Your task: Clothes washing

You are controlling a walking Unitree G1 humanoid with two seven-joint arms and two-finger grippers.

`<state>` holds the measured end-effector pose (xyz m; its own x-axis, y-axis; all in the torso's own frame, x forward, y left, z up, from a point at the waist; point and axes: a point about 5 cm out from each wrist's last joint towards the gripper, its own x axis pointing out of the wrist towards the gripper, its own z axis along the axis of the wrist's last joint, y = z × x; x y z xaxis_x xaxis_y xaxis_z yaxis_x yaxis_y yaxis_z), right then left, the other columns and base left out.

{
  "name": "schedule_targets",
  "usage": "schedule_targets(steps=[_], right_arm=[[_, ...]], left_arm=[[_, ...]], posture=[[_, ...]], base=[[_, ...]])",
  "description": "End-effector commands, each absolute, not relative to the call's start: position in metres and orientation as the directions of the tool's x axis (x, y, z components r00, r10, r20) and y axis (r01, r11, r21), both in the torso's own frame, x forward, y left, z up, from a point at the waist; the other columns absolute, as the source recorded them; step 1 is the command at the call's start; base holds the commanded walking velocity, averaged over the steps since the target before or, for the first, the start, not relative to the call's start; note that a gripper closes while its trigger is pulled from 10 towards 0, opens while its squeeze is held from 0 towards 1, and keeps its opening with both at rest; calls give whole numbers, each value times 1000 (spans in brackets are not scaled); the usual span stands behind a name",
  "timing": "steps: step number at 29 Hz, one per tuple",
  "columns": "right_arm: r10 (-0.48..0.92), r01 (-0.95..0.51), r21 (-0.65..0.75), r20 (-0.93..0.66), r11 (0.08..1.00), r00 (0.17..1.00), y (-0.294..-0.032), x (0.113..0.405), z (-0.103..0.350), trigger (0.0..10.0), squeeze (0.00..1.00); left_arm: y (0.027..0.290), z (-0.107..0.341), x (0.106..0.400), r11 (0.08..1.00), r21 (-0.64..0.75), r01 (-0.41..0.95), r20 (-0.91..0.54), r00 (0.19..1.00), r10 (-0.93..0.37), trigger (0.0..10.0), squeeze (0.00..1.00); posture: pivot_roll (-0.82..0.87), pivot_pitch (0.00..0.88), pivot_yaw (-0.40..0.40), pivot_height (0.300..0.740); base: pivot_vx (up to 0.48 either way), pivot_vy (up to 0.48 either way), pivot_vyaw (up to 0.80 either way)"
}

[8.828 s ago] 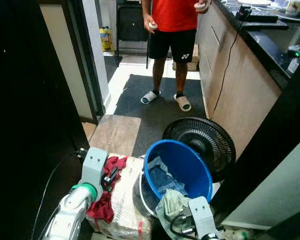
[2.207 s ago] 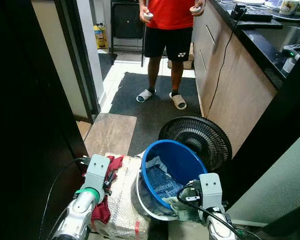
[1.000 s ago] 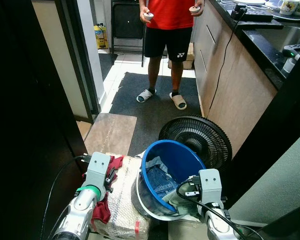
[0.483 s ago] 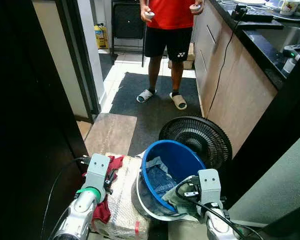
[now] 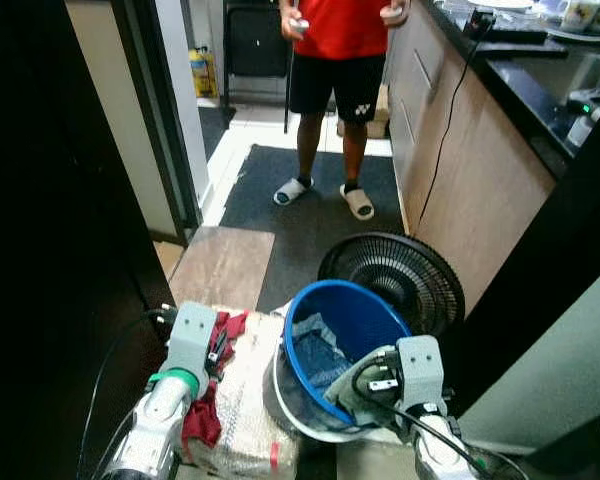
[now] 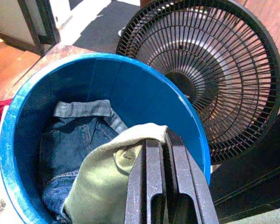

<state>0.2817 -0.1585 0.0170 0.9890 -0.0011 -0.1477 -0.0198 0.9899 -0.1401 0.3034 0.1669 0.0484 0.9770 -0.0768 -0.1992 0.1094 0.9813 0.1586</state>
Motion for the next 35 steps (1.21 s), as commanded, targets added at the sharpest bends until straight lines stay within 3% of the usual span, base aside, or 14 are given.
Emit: schedule_targets(steps=[1, 9, 16, 35], right_arm=[[4, -29, -151, -158, 988, 987, -158, 279, 14, 10000, 0], [8, -41, -166, -193, 985, 981, -159, 277, 9, 10000, 0], [8, -57, -186, -254, 981, 967, -160, 271, -2, 10000, 0], [-6, -18, -161, -147, 987, 989, -161, 287, 20, 10000, 0]], left_arm=[[168, 40, 298, 983, 148, 104, -232, 970, -68, 10000, 0], [168, 36, 297, 982, 156, 108, -249, 966, -66, 10000, 0], [177, 14, 284, 979, 173, 105, -349, 936, -39, 10000, 0], [161, 54, 309, 990, 110, 88, -197, 978, -65, 10000, 0]], posture=[[61, 0, 28, 740], [67, 0, 17, 740], [70, 0, 16, 740], [59, 0, 26, 740]], base=[[0, 0, 0], [0, 0, 0], [0, 0, 0], [0, 0, 0]])
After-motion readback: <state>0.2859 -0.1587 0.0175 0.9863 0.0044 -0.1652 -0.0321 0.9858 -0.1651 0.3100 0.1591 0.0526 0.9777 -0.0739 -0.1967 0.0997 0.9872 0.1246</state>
